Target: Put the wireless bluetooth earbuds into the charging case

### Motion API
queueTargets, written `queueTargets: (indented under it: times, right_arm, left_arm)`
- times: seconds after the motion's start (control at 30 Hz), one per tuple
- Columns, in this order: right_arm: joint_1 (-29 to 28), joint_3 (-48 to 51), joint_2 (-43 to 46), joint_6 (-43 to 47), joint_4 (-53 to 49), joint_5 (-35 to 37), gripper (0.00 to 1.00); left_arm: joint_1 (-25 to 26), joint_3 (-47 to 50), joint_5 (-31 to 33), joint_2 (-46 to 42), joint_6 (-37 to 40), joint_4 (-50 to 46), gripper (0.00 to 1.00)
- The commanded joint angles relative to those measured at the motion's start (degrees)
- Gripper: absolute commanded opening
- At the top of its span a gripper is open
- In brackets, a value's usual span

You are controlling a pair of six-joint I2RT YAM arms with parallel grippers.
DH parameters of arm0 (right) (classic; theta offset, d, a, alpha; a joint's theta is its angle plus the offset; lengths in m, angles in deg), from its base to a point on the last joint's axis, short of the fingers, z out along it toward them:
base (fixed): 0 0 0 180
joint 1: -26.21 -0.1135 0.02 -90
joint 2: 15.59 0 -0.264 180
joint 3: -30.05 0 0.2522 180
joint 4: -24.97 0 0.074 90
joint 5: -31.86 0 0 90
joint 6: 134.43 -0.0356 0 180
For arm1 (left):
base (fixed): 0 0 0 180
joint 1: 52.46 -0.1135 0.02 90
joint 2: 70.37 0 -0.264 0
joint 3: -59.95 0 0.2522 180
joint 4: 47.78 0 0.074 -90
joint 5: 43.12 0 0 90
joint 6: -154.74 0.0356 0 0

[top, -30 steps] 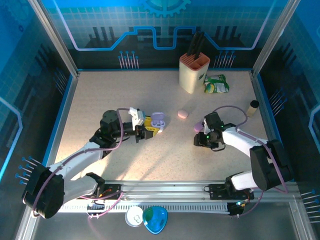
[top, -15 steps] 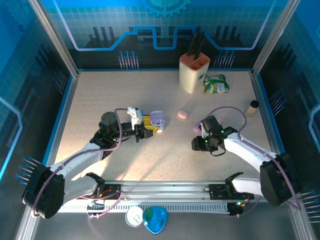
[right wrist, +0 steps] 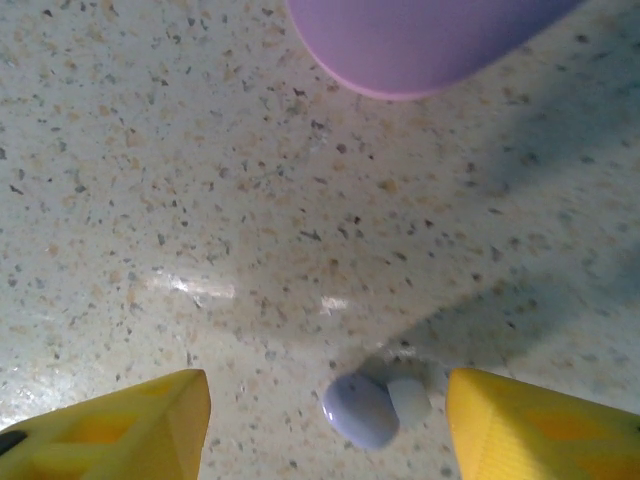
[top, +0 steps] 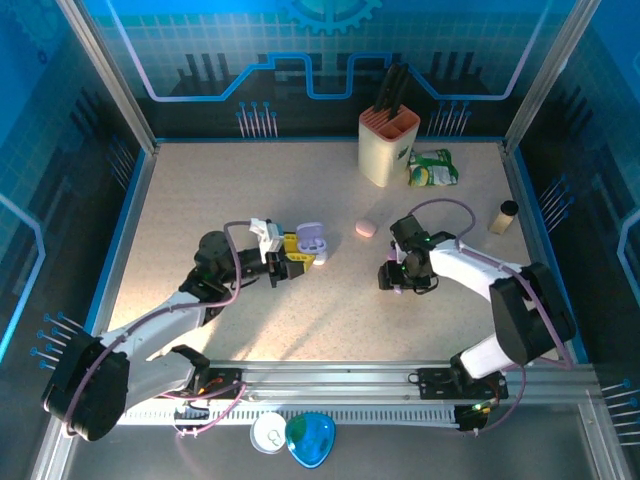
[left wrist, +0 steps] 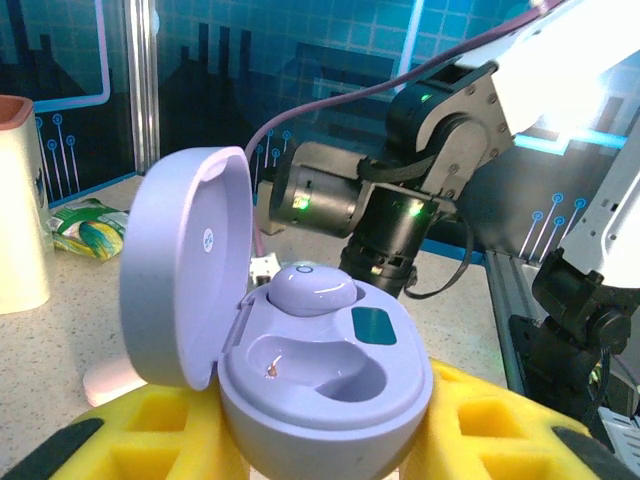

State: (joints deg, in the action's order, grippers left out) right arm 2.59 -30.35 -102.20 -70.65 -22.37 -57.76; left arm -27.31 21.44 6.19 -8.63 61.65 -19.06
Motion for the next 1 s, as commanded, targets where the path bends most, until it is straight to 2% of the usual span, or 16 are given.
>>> queueTargets:
  times: [0.0, 0.53, 0.8, 0.97]
  right_arm:
    - [0.59, -0.56, -1.6, 1.44, 1.88, -3.72, 0.64]
    - [-0.39, 3.29, 3.98, -1.34, -0.52, -4.3, 0.59]
    - [-3.21, -0.68, 4.46, 0.59, -4.64, 4.97, 0.6]
    - [-6.72, -6.35, 0.47, 4.7, -9.38, 11.15, 0.62]
  left_arm:
    - [0.16, 1.45, -0.26, -1.51, -2.61, 5.25, 0.26]
    - [0.18, 1.59, -0.97, -0.52, -2.5, 6.4, 0.26]
    - [0.08, 2.41, 1.37, -0.19, -5.3, 8.4, 0.26]
    - [-0.03, 2.72, 1.92, -1.15, -4.49, 7.3, 0.26]
